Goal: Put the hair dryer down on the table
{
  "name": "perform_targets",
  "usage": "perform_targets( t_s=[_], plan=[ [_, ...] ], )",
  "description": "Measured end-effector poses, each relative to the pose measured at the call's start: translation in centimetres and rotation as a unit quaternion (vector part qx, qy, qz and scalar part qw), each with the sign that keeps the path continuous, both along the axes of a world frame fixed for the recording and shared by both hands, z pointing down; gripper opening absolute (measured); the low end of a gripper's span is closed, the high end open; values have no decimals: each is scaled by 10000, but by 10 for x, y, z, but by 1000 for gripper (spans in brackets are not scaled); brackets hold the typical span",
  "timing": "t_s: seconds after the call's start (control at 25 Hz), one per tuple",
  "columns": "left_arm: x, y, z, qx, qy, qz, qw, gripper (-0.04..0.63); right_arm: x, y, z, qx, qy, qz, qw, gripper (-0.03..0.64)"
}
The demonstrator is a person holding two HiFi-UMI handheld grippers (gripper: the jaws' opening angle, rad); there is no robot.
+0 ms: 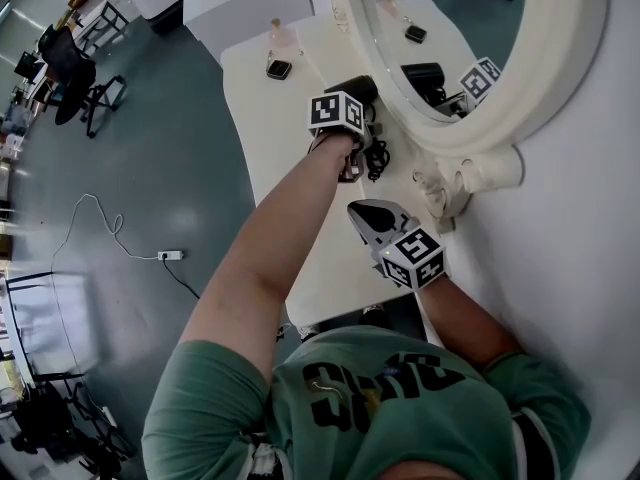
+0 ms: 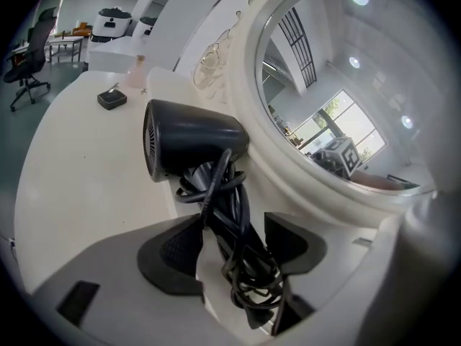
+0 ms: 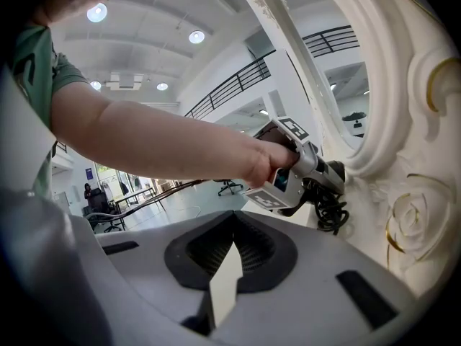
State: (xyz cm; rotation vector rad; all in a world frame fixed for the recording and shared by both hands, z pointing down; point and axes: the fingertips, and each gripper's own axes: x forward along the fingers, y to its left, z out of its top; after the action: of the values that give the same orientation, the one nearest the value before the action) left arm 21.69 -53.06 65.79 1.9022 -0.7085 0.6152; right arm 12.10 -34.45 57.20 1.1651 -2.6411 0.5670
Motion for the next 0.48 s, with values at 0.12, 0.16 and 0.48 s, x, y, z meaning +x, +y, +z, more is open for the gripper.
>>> perform_targets(
  t_s=[0.12, 0.16, 0.48],
  plan=[
    [-3, 4, -3, 100, 226, 111, 9996, 270, -1, 0, -1, 17, 12, 3, 10000, -6],
    [-4, 5, -4, 141, 274, 160, 9994, 272, -1, 0, -1, 20, 23, 3, 10000, -6],
    [-7, 11, -13, 584, 257, 518, 9966, 290, -4, -3, 0, 8, 87, 13, 10000, -6]
  ],
)
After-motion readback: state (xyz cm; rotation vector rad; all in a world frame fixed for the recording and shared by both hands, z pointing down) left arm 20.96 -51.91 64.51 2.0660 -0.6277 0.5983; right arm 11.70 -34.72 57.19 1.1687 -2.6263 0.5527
